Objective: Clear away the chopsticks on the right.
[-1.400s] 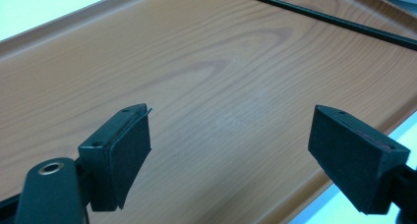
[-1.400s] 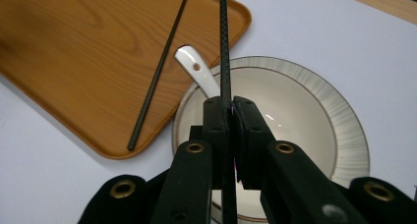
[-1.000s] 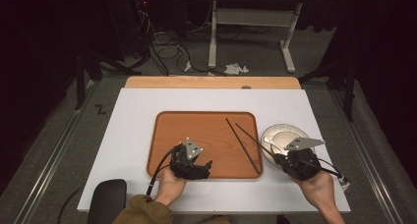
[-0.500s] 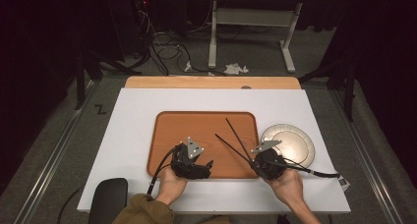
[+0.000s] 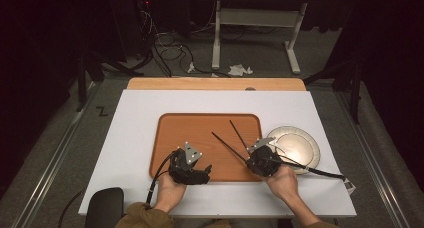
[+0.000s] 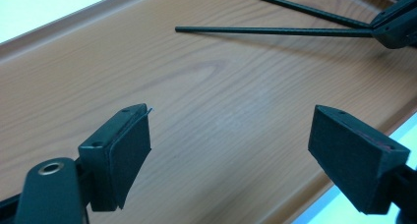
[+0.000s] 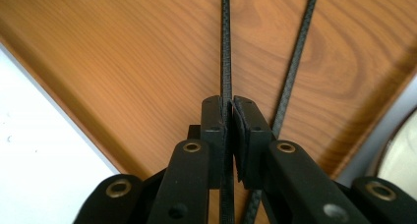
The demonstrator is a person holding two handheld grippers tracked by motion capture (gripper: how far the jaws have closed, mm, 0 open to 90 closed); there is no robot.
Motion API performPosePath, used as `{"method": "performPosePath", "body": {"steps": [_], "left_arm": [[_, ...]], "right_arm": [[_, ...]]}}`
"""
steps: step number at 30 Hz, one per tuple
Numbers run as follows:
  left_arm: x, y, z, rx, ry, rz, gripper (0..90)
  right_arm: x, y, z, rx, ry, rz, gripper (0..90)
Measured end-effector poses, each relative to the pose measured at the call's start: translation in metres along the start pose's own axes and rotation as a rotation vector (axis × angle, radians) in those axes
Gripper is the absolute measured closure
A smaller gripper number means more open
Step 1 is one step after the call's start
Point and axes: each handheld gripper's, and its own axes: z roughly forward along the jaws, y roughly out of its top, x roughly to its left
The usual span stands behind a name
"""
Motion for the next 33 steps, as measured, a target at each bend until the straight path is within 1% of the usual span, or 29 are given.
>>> {"method": "performPosePath", "body": {"steps": [1, 2, 3, 6, 8, 11, 12, 13, 14, 17, 18, 19, 20, 21, 22, 23, 27, 33], "left_arm": [[0.001, -0.001, 0.0, 0.002, 0.003, -0.003, 16.4], [0.001, -0.001, 0.0, 0.002, 0.005, -0.005, 16.5], [0.001, -0.002, -0.001, 0.006, 0.007, -0.006, 16.4], [0.001, -0.003, -0.002, 0.005, 0.011, -0.008, 16.4], [0.002, -0.004, -0.004, 0.004, 0.012, -0.01, 16.4], [0.003, -0.005, -0.005, 0.005, 0.018, -0.015, 16.4], [0.003, -0.005, -0.005, 0.006, 0.019, -0.015, 16.4], [0.003, -0.006, -0.005, 0.007, 0.019, -0.014, 16.4], [0.003, -0.006, -0.005, 0.009, 0.019, -0.015, 16.4], [0.003, -0.006, -0.006, 0.007, 0.02, -0.02, 16.5], [0.004, -0.007, -0.006, 0.004, 0.023, -0.021, 16.5], [0.004, -0.007, -0.007, 0.003, 0.022, -0.023, 16.5], [0.004, -0.007, -0.007, 0.004, 0.023, -0.023, 16.5], [0.005, -0.007, -0.008, 0.005, 0.024, -0.024, 16.5], [0.005, -0.007, -0.008, 0.005, 0.025, -0.025, 16.5], [0.005, -0.007, -0.008, 0.004, 0.025, -0.026, 16.5], [0.005, -0.007, -0.008, 0.006, 0.025, -0.025, 16.4], [0.005, -0.008, -0.008, 0.007, 0.021, -0.027, 16.5]], "right_arm": [[0.0, 0.0, 0.001, 0.005, 0.002, -0.006, 83.9], [0.001, 0.001, 0.003, 0.013, 0.005, 0.0, 83.1], [0.0, 0.001, 0.004, 0.017, 0.006, -0.017, 82.1], [0.001, 0.001, 0.008, 0.041, 0.008, -0.03, 79.0], [0.002, 0.002, 0.009, 0.041, 0.006, -0.041, 78.9], [0.002, 0.004, 0.009, 0.026, -0.003, -0.049, 80.6], [0.001, 0.005, 0.009, 0.022, -0.009, -0.056, 82.0], [0.002, 0.005, 0.01, 0.025, -0.019, -0.052, 83.3], [0.001, 0.005, 0.011, 0.022, -0.027, -0.061, 84.3], [0.0, 0.005, 0.012, 0.023, -0.065, -0.073, 85.5], [-0.001, 0.004, 0.013, 0.018, -0.085, -0.079, 85.6], [-0.001, 0.003, 0.013, 0.014, -0.106, -0.079, 85.5], [-0.002, 0.003, 0.012, 0.022, -0.12, -0.082, 85.5], [-0.002, 0.003, 0.012, 0.02, -0.126, -0.069, 85.5], [-0.003, 0.003, 0.012, 0.021, -0.136, -0.07, 85.5], [-0.003, 0.003, 0.012, 0.023, -0.143, -0.075, 85.6], [-0.004, 0.002, 0.012, 0.033, -0.171, -0.056, 85.1], [-0.005, 0.002, 0.013, 0.026, -0.177, -0.049, 83.9]]}}
